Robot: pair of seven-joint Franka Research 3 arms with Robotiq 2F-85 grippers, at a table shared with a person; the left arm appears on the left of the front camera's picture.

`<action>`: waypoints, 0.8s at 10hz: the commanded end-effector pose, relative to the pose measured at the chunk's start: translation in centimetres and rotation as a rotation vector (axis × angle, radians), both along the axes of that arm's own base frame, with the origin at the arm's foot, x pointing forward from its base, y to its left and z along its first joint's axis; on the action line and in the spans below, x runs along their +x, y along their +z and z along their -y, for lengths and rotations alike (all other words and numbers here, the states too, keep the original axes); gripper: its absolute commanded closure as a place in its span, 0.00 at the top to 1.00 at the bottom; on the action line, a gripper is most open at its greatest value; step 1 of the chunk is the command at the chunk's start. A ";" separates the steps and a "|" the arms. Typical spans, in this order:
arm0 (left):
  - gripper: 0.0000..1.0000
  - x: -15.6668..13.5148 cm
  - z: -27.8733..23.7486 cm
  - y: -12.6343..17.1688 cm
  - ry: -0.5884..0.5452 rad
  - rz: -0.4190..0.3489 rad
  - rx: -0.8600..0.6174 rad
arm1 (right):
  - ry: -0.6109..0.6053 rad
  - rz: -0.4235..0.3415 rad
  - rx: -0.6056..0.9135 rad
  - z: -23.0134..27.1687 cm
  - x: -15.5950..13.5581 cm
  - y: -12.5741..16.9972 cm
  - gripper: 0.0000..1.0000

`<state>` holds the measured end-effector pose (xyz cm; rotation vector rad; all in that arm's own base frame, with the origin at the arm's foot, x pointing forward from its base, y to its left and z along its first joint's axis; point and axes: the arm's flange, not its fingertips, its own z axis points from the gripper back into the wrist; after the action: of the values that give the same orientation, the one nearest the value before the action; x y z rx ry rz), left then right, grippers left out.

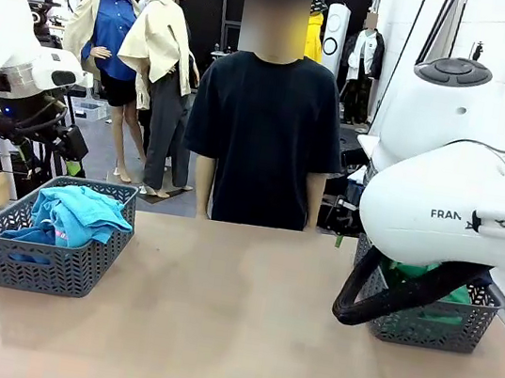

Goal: Sort the tops and bottoms.
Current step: Sort the clothes according to human instructions.

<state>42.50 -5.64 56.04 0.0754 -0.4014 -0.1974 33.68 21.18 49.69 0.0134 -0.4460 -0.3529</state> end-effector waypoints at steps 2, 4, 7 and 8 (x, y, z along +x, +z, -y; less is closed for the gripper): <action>1.00 0.0 0.7 0.2 0.011 0.018 -0.002 | -0.033 -0.021 0.016 -0.2 -0.2 -0.6 1.00; 1.00 0.0 0.7 0.2 0.011 0.018 -0.002 | -0.033 -0.021 0.016 -0.2 -0.2 -0.6 1.00; 1.00 0.0 0.7 0.2 0.011 0.018 -0.002 | -0.033 -0.021 0.016 -0.2 -0.2 -0.6 1.00; 1.00 0.0 0.7 0.2 0.011 0.018 -0.002 | -0.033 -0.021 0.016 -0.2 -0.2 -0.6 1.00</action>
<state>42.44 -6.16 56.10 0.0770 -0.4048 -0.2016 33.64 21.11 49.21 0.0007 -0.4394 -0.3659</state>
